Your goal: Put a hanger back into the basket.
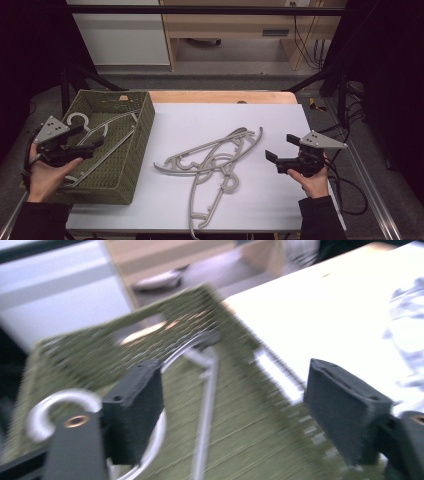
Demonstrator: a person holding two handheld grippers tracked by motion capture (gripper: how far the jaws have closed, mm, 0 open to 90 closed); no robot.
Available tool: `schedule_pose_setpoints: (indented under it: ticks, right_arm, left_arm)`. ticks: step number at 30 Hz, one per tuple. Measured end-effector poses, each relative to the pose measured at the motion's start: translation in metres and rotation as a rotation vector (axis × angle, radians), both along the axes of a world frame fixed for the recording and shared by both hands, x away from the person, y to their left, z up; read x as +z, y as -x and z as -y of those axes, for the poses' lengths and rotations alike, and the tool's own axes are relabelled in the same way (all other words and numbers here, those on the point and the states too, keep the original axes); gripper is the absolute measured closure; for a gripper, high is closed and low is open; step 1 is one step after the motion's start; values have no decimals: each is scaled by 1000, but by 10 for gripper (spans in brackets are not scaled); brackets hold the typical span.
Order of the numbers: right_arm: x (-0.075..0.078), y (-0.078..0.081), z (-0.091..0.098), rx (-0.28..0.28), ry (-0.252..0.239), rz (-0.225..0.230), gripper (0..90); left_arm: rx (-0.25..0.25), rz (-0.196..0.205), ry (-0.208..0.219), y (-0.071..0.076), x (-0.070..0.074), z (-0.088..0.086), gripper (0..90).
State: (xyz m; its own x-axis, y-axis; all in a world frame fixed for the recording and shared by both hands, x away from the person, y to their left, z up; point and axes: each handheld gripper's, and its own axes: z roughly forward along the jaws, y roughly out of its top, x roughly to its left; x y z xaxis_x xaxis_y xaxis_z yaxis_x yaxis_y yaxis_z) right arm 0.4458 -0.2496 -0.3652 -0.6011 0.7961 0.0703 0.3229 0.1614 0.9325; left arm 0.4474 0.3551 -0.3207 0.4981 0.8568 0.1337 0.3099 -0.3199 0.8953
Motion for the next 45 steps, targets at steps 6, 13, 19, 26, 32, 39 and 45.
schedule_pose_setpoints:
  ticks: [6,13,19,26,32,39,45]
  right_arm:
    - [0,1,1,-4,2,6,44]
    - [0,4,3,-6,-6,9,43]
    - [0,4,4,-5,-3,8,42]
    - [-1,5,4,-2,2,7,42]
    - [0,5,4,1,6,10,41]
    - [3,9,5,4,-5,20,43]
    - [1,8,4,12,12,12,43]
  left_arm:
    - [-88,13,42,7,-3,36,116]
    - [-163,2,95,11,-11,66,108]
    - [-250,-55,39,7,-21,100,109]
    - [-314,-97,2,2,-30,130,120]
    - [-377,-147,-75,-2,-41,159,160]
    - [-450,-213,-169,-13,-61,193,255]
    - [-482,-281,-284,-24,-83,207,341]
